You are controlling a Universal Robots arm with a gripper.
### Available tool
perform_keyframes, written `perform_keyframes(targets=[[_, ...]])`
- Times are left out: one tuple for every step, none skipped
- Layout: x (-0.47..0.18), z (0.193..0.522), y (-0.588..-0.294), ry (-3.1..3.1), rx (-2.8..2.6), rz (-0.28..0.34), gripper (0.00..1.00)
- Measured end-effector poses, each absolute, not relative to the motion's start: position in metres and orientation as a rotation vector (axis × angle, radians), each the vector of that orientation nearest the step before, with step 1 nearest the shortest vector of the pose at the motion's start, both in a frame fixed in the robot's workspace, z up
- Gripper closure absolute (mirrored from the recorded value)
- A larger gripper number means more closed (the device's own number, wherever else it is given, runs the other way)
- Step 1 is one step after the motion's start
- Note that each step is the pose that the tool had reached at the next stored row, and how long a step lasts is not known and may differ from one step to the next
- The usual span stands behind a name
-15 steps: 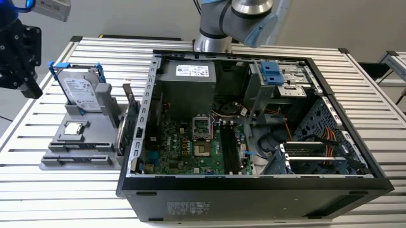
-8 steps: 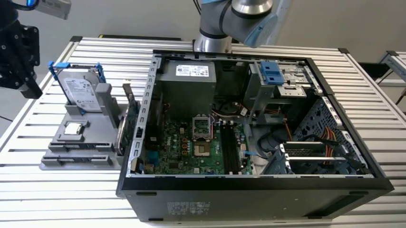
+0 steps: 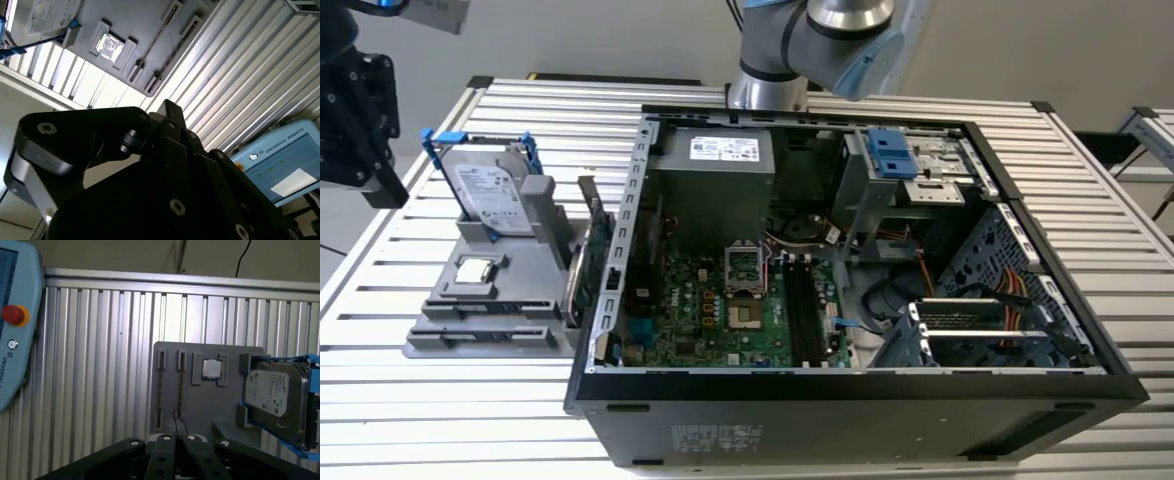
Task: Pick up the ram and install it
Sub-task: 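Pick up the ram and move it above insertion slot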
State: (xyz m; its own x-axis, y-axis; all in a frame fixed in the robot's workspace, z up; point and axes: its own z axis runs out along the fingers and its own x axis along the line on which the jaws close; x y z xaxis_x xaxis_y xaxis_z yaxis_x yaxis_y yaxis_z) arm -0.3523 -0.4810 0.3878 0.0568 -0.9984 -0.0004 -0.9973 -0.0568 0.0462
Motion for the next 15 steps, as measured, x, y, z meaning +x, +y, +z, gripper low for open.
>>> perform_keyframes(targets=[[-0.3523, 0.3877, -0.481, -2.122, 2.271, -0.049, 1.0], [-0.3523, 0.3877, -0.481, -2.107, 2.284, -0.049, 1.0], [-0.3523, 0.3878, -0.481, -2.095, 2.295, -0.049, 1.0], [-0.3523, 0.3878, -0.481, -2.085, 2.304, -0.049, 1.0], [-0.3523, 0.3878, -0.481, -2.08, 2.308, -0.049, 1.0], [-0.3523, 0.3878, -0.481, -2.08, 2.308, -0.049, 1.0], [-0.3523, 0.3878, -0.481, -2.079, 2.309, -0.048, 1.0], [-0.3523, 0.3878, -0.481, -2.079, 2.309, -0.048, 1.0], [-0.3523, 0.3878, -0.481, -2.078, 2.31, -0.048, 1.0], [-0.3523, 0.3878, -0.481, -2.078, 2.31, -0.048, 1.0], [-0.3523, 0.3878, -0.481, -2.077, 2.311, -0.048, 1.0], [-0.3523, 0.3877, -0.481, -2.077, 2.311, -0.048, 1.0], [-0.3523, 0.3878, -0.481, -2.076, 2.312, -0.048, 1.0], [-0.3523, 0.3878, -0.481, -2.076, 2.312, -0.048, 1.0], [-0.3523, 0.3878, -0.481, -2.075, 2.312, -0.048, 0.0]])
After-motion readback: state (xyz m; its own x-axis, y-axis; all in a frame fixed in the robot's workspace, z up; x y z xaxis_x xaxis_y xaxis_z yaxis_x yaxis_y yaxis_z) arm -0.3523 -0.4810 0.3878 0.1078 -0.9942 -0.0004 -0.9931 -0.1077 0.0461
